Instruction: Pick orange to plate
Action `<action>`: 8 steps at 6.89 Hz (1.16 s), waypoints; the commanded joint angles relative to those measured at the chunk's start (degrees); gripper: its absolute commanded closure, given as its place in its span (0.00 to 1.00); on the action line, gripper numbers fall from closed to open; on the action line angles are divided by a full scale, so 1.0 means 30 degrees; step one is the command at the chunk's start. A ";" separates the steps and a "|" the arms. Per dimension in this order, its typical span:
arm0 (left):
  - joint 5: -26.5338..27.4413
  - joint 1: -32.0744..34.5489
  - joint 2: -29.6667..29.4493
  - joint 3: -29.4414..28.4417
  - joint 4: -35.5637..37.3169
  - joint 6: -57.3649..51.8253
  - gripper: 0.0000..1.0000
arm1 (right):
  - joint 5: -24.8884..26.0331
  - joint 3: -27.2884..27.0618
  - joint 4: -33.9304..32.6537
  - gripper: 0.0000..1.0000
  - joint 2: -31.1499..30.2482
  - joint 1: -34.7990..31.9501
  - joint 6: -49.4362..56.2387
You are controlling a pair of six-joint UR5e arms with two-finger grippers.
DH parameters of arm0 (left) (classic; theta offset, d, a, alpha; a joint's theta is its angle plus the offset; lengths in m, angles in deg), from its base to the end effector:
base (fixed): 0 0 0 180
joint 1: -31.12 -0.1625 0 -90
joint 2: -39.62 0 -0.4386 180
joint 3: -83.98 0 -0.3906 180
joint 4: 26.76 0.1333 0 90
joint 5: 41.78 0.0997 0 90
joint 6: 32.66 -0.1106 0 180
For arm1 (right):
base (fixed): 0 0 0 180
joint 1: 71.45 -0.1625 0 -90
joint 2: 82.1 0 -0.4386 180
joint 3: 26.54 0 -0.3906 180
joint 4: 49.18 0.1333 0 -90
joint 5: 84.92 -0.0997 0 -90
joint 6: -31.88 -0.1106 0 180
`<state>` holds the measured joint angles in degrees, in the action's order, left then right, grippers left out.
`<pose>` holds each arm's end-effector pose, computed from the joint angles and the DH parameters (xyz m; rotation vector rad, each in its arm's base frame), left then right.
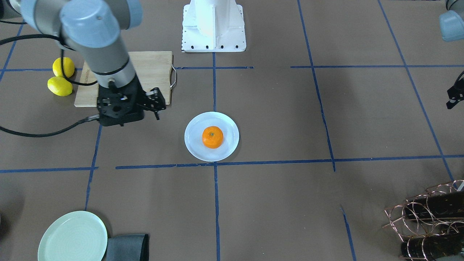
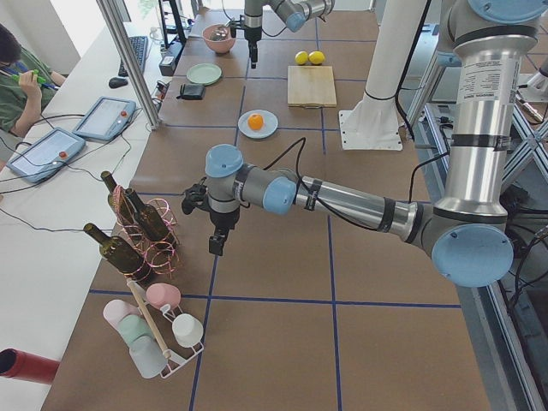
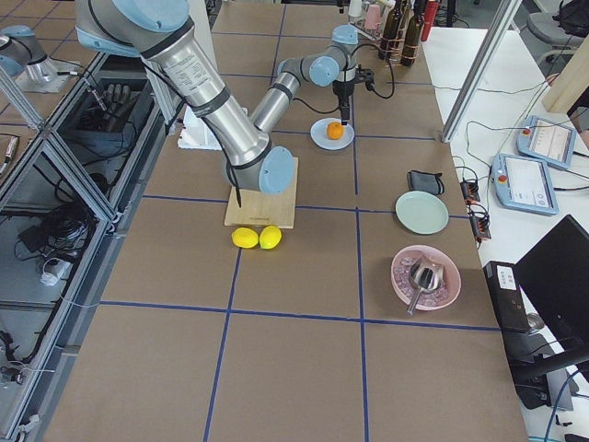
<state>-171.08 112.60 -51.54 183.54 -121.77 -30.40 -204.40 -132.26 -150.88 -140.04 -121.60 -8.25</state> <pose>0.0133 -0.5156 0.5837 0.1987 0.7042 0.1985 -0.3448 -0.5362 0.2640 0.1521 -0.7765 -0.1573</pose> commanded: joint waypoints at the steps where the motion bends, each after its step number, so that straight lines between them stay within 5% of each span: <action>1: -0.0961 0.2303 0.0937 -0.1598 0.0174 -0.3527 0.00 | -0.2063 -0.0796 0.0033 0.00 -0.3147 -0.3223 0.4859; 5: -0.2162 0.2460 0.2055 -0.1984 0.0115 -0.3303 0.00 | -0.5341 0.0718 0.0033 0.00 -0.7753 -0.8967 1.3566; 8: -0.2045 0.2460 0.1997 -0.2042 0.0464 -0.3273 0.00 | -0.6228 0.5755 0.0062 0.00 -0.7993 -1.2398 1.9613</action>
<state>-177.33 119.92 -45.41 177.39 -121.11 -40.24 -222.58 -120.02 -150.71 -163.78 -154.99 45.56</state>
